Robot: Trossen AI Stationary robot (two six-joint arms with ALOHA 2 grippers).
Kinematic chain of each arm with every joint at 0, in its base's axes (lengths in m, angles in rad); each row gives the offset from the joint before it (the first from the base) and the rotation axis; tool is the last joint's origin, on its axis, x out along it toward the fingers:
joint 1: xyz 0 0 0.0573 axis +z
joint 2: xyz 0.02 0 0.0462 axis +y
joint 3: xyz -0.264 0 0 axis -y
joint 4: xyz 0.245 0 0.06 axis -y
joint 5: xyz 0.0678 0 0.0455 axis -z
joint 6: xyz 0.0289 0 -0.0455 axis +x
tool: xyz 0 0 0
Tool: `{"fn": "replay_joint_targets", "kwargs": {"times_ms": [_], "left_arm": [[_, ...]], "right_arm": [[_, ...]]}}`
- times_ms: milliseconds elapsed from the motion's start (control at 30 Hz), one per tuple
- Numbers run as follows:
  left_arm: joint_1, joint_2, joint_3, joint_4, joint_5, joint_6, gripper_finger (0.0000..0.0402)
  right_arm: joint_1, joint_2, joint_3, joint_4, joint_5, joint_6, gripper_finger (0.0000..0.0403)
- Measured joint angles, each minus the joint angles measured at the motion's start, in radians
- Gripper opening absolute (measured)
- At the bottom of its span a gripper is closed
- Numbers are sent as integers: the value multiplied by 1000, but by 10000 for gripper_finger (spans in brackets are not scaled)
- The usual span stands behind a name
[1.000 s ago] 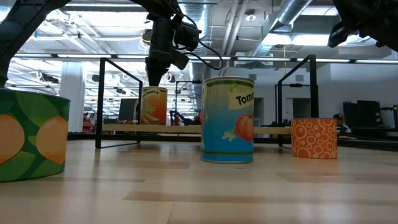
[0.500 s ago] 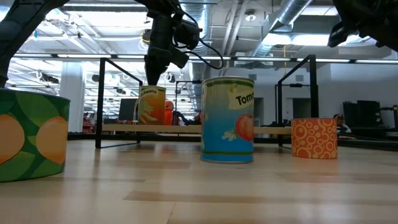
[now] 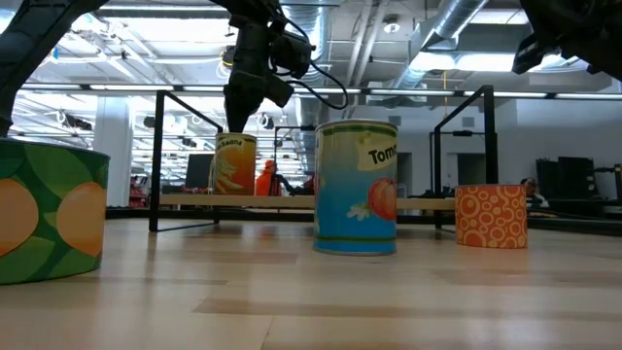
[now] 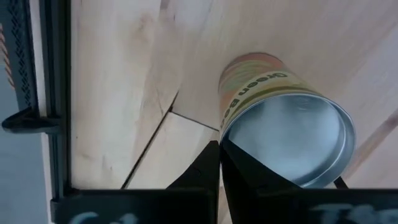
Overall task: Pick and place cans onto a shelf
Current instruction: Put the canned green beans on the shelf
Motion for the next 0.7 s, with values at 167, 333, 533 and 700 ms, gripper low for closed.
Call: {"fn": "replay_joint_targets", "kwargs": {"times_ms": [167,333,533,700], "left_arm": [[0,0,0,3,-2,20,0],[0,0,0,10,-3,1,0],[0,0,0,10,-3,-8,13],[0,0,0,10,-4,-11,57]], "right_arm": [[0,0,0,0,0,0,33],[0,0,0,0,0,0,33],[0,0,0,0,0,0,33],[0,0,0,0,0,0,33]]}}
